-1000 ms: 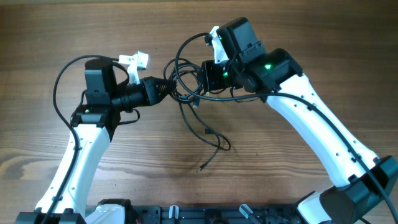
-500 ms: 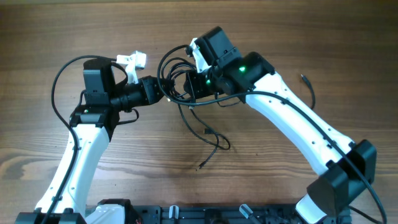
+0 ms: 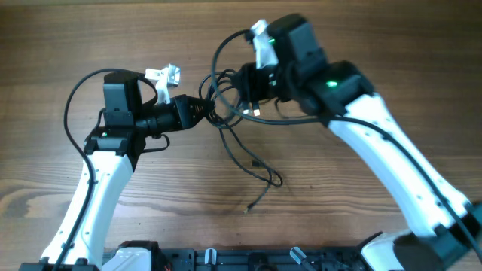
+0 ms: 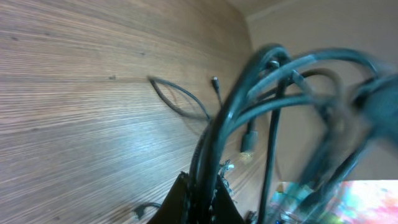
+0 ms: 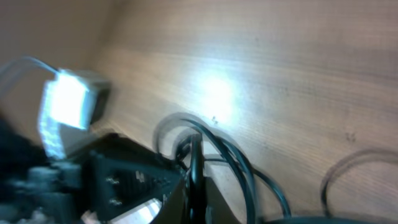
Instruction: Untangle cables
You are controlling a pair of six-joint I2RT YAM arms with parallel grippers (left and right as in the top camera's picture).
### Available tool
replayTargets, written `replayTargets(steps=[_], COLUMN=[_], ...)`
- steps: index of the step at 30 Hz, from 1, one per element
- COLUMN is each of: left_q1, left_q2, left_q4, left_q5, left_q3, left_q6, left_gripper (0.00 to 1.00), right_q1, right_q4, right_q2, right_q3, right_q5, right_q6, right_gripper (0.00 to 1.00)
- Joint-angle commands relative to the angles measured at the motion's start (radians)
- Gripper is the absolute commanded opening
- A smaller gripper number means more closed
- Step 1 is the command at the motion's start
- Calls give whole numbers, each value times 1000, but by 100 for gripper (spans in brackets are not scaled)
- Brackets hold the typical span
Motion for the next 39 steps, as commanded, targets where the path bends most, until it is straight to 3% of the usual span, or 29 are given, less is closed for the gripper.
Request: replayTargets(steps=[1,7,11,13,14,15,17,24,36,39], left_q1=[11,3,-24,-29,-29,-29,-29,-29,-29,-29], left_q2=[7,7,7,7,7,7,7,7,7,7], left_q4=[-44,-50,-48,-49,-49,-49,-49,-49,-49,-49], left_q5=[-58,-58,-58,-58,-58,-58,-64,-74,-73,-73], left_q3=[-13,-13,-13,-13,-13,-13,-13,-13,-13,-13], left_q6=[31,32,62,71,77,80,79,79,79,79], left_gripper=[4,4,4,4,4,4,4,4,4,4], right_q1=[-62,-63,-63,-63,-63,-63,-63,-10,49,51], right_q4=[55,71,35,-40,-85,-108,-137,-227,-237,-235], right_q2=[-84,-29,11,33,41,45,46,49,181,219], right_q3=[56,56,55,55,55,55,55,55,45,45], right_q5=[-74,-96,-55,5,43,50,29,-35,32,34], right_q6=[84,145,47,-3,-41,-65,-139,-324,-329,-329], right_gripper=[4,4,5,13,26,32,38,38,31,22])
